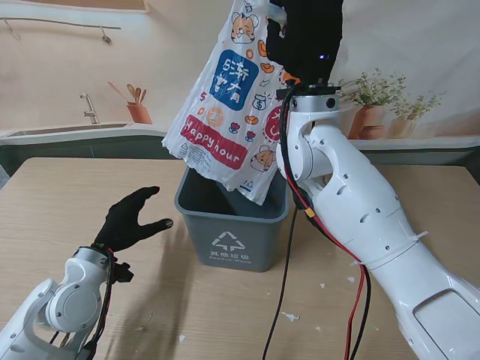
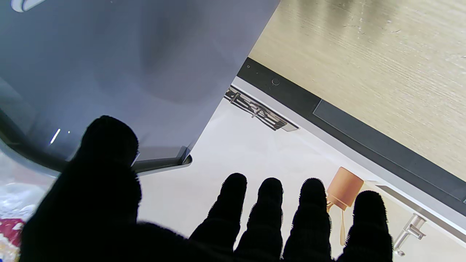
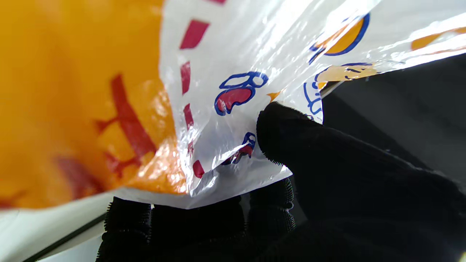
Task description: Fit the garbage bag over the bin
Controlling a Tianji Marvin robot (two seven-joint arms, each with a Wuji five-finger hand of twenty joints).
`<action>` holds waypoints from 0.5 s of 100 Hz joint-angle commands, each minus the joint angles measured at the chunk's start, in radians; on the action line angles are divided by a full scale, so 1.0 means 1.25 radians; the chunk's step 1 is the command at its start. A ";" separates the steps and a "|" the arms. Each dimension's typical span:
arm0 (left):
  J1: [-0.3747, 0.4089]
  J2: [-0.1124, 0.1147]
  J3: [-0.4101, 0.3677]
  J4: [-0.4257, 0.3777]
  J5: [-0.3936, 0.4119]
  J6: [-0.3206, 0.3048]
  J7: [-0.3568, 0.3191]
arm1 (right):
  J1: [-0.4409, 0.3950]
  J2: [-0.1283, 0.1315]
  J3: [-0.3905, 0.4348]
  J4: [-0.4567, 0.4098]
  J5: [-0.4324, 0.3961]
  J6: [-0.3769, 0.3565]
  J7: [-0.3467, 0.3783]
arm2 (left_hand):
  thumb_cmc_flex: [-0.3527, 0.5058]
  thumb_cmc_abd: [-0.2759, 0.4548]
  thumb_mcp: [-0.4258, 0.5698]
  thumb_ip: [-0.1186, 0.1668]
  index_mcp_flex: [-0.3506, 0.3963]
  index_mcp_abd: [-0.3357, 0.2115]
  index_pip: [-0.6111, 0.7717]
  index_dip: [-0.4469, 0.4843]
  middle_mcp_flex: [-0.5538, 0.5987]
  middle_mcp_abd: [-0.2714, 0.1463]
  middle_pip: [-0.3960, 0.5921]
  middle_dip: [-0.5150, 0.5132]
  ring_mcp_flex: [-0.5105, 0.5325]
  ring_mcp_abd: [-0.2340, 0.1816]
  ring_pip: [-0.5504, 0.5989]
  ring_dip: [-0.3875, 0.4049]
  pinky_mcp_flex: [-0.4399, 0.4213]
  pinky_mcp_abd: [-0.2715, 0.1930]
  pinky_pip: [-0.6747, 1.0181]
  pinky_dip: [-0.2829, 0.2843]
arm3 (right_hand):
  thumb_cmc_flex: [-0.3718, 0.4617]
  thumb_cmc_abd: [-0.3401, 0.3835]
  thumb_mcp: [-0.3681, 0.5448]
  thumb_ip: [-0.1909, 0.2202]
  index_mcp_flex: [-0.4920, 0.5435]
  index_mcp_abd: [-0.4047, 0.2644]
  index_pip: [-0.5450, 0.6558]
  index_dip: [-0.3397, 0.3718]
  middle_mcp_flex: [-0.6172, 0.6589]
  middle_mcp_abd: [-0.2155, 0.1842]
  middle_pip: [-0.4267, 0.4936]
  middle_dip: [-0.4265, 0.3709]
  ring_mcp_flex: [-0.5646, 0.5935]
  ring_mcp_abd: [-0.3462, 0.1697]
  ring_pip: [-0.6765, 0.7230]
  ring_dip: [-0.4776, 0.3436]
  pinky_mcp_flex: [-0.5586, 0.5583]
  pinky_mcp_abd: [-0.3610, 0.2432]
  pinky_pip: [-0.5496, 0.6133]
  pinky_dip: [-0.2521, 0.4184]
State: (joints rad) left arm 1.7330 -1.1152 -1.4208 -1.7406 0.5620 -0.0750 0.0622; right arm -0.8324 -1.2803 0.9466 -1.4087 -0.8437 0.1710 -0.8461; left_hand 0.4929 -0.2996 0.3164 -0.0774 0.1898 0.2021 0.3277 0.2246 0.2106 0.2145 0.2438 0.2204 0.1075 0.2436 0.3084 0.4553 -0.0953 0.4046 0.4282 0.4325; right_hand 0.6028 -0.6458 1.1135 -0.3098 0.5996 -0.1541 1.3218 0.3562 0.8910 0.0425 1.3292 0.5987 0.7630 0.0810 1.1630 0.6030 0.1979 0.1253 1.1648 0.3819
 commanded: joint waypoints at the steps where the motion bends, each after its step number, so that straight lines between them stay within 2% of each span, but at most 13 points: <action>1: 0.004 -0.002 -0.004 -0.001 0.001 -0.002 -0.007 | 0.001 -0.001 0.000 0.003 -0.013 -0.016 0.003 | -0.012 -0.005 0.009 0.019 0.011 0.006 -0.012 -0.007 -0.014 -0.004 0.005 0.003 -0.024 -0.005 -0.018 -0.005 -0.006 -0.001 -0.029 0.016 | 0.025 0.031 -0.012 0.039 -0.025 -0.003 0.026 -0.005 -0.026 0.002 0.023 0.011 -0.024 -0.024 0.013 0.012 -0.013 -0.025 0.021 0.018; 22: 0.005 -0.002 -0.005 -0.002 0.001 -0.001 -0.008 | 0.000 0.014 -0.004 0.021 -0.056 -0.082 -0.022 | -0.013 -0.006 0.010 0.019 0.010 0.007 -0.013 -0.007 -0.015 -0.004 0.004 0.002 -0.025 -0.005 -0.019 -0.005 -0.006 -0.002 -0.031 0.018 | 0.032 0.046 -0.031 0.040 -0.039 -0.007 0.028 -0.001 -0.040 0.000 0.021 0.024 -0.037 -0.029 0.014 0.016 -0.019 -0.031 0.018 0.017; 50: 0.004 -0.001 -0.003 -0.005 0.002 0.000 -0.011 | 0.031 0.033 -0.049 0.074 -0.114 -0.196 -0.047 | -0.012 -0.005 0.012 0.019 0.010 0.007 -0.012 -0.007 -0.015 -0.004 0.004 0.002 -0.025 -0.004 -0.019 -0.005 -0.006 -0.002 -0.033 0.019 | 0.034 0.069 -0.052 0.032 -0.056 -0.028 0.028 0.009 -0.058 -0.017 0.013 0.040 -0.050 -0.038 0.004 0.015 -0.021 -0.035 0.015 0.016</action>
State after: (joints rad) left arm 1.7343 -1.1151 -1.4262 -1.7408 0.5634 -0.0769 0.0635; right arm -0.7990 -1.2381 0.8943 -1.3208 -0.9665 -0.0710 -0.9127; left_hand 0.4929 -0.2998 0.3166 -0.0774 0.1900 0.2023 0.3275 0.2246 0.2106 0.2145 0.2439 0.2204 0.1074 0.2436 0.3082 0.4553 -0.0953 0.4046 0.4155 0.4335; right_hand 0.6127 -0.5970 1.0602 -0.3062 0.5551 -0.1621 1.3317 0.3562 0.8406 0.0409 1.3304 0.6334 0.7256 0.0599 1.1645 0.6094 0.1946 0.1119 1.1664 0.3833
